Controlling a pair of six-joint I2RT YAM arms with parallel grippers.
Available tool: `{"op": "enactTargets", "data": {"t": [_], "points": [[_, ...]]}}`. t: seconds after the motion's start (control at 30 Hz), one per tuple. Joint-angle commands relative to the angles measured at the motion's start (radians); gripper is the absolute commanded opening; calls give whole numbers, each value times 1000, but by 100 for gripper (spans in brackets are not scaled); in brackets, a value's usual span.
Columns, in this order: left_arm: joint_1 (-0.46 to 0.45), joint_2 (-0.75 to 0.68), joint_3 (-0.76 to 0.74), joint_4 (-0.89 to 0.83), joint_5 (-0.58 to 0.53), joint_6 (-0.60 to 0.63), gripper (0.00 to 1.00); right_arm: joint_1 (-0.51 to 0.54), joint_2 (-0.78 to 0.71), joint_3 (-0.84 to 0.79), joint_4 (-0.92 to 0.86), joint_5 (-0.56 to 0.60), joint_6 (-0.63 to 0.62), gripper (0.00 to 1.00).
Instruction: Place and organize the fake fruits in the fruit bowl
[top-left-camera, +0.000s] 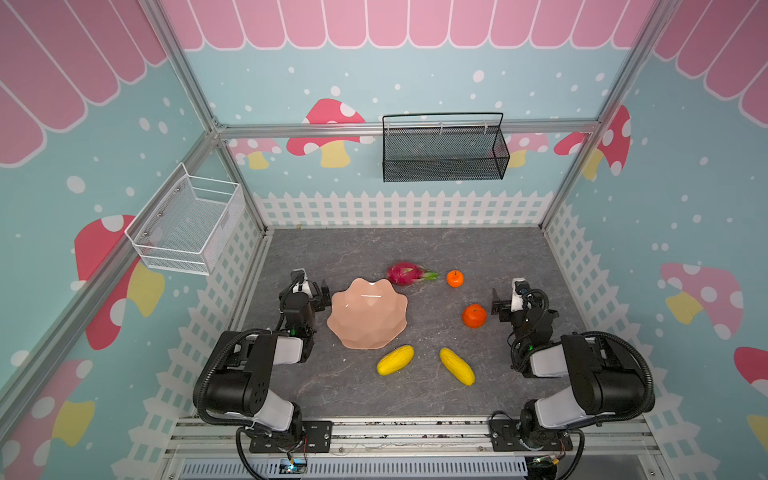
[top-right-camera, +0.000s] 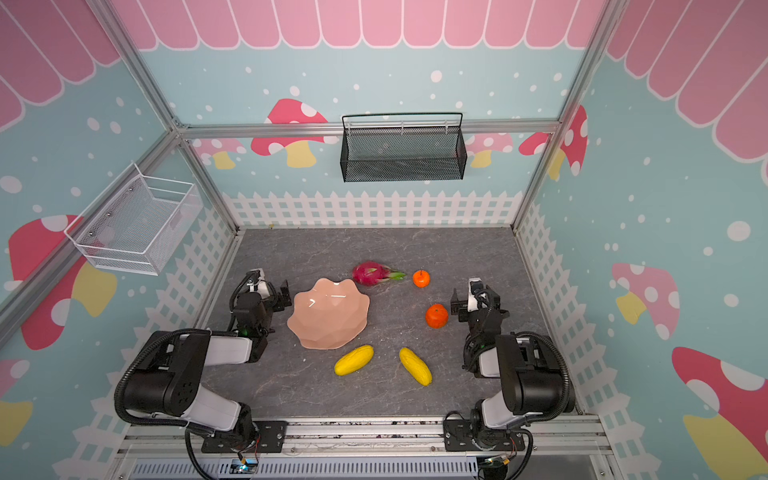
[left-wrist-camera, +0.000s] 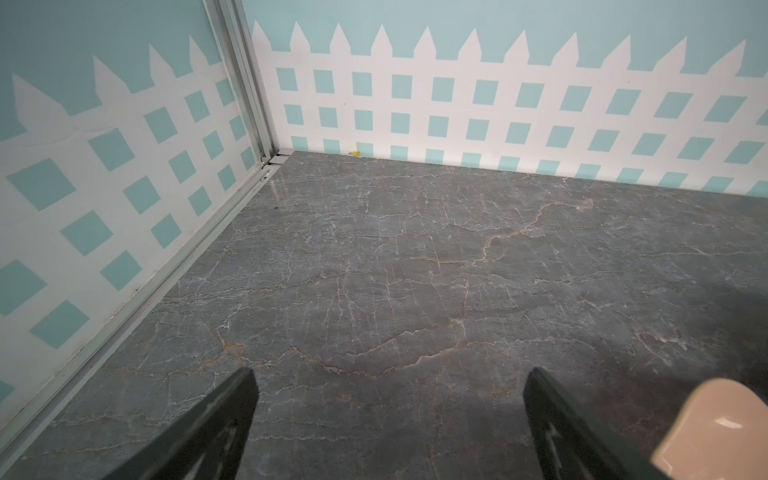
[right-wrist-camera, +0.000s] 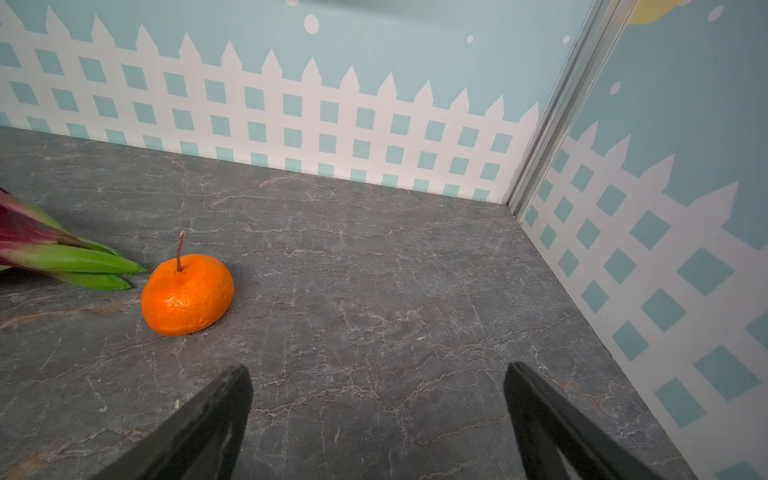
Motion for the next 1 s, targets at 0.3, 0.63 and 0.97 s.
{"op": "enactTargets", "data": {"t": [0.3, 0.63, 0.97], "points": [[5, 3, 17, -11, 14, 20, 100, 4, 6, 13, 13, 4, -18, 98], [-25, -248, -94, -6, -138, 8, 99, 23, -219, -22, -95, 10, -40, 97], [-383, -681, 235, -988, -53, -194, 100, 297, -186, 386, -683, -359, -173, 96]]}}
